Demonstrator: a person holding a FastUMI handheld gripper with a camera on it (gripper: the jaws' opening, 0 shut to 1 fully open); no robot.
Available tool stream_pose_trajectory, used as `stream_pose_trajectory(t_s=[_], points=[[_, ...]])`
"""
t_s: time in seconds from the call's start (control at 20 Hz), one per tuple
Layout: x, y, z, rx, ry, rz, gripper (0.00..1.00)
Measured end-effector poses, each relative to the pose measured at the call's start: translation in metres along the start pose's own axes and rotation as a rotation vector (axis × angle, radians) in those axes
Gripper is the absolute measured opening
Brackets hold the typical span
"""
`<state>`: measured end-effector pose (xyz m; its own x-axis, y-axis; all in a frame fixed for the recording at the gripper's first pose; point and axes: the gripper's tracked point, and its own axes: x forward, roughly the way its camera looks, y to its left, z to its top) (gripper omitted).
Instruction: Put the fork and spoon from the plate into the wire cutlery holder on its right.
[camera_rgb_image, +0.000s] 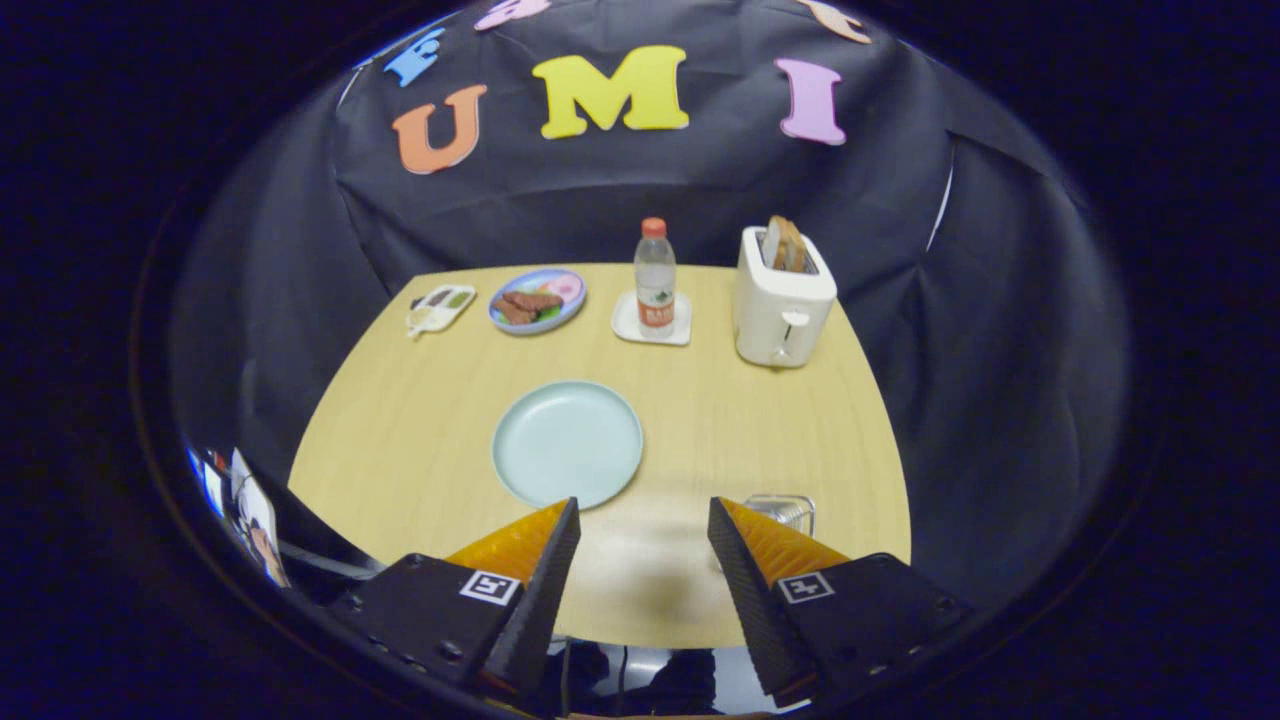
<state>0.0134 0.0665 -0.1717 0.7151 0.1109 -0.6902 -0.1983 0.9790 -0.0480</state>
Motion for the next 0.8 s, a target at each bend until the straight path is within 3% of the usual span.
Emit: stream_pose_trajectory(t_s=[0.1,0.45,0.8], points=[[-0.015,0.016,0.020,0.005,-0.104,0.015,0.85],[-0.082,0.036,0.075,-0.003,-0.456,-0.017,0.95],[-0.160,0.031,0.100,0.077,-0.746,-0.075,0.94]])
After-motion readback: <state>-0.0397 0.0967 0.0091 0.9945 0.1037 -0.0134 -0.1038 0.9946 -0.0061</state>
